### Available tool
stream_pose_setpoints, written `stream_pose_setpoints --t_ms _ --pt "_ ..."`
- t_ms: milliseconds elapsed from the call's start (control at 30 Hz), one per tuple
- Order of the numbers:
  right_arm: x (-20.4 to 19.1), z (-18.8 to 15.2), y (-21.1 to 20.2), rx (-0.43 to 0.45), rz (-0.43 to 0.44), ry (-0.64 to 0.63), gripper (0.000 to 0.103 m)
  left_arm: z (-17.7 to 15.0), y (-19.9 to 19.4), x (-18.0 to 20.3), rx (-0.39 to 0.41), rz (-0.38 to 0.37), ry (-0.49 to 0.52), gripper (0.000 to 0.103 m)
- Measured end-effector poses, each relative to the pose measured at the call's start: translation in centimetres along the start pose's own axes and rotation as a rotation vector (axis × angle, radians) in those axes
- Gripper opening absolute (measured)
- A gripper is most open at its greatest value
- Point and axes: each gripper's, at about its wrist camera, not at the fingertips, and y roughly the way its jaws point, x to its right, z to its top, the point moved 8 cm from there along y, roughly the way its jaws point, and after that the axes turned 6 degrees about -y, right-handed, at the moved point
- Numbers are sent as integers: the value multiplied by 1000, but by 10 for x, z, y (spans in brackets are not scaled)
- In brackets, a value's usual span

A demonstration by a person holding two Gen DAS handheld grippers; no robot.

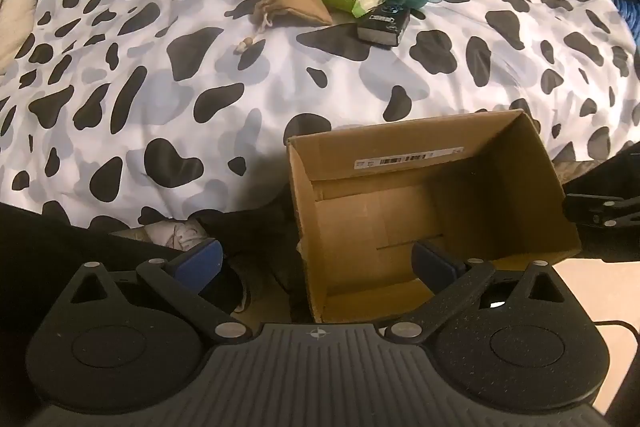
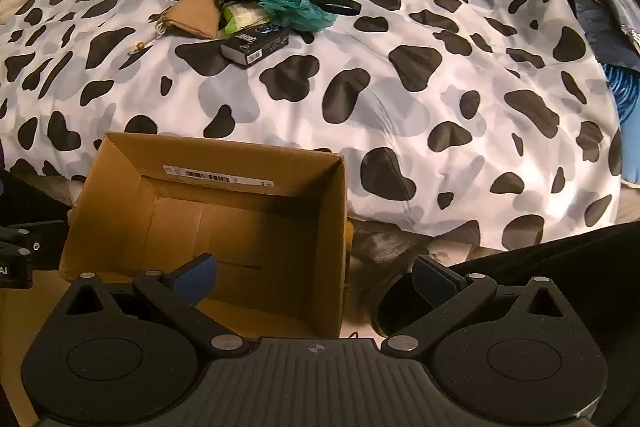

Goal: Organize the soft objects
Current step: 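Move both grippers from the cardboard box toward the pile of items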

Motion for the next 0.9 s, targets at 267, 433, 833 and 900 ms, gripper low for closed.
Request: stream_pose_setpoints --t_ms 267,433,833,900 --pt "-7 7 -6 19 91 -10 103 2 -2 -1 -10 -27 -7 103" --pt "-11 10 -7 11 138 -21 103 7 0 0 3 -27 -2 103" --pt "-6 27 0 -13 193 -68 103 21 -1 20 -9 -111 52 103" --pt "-2 33 2 -3 175 -82 103 23 2 19 -28 -109 55 103"
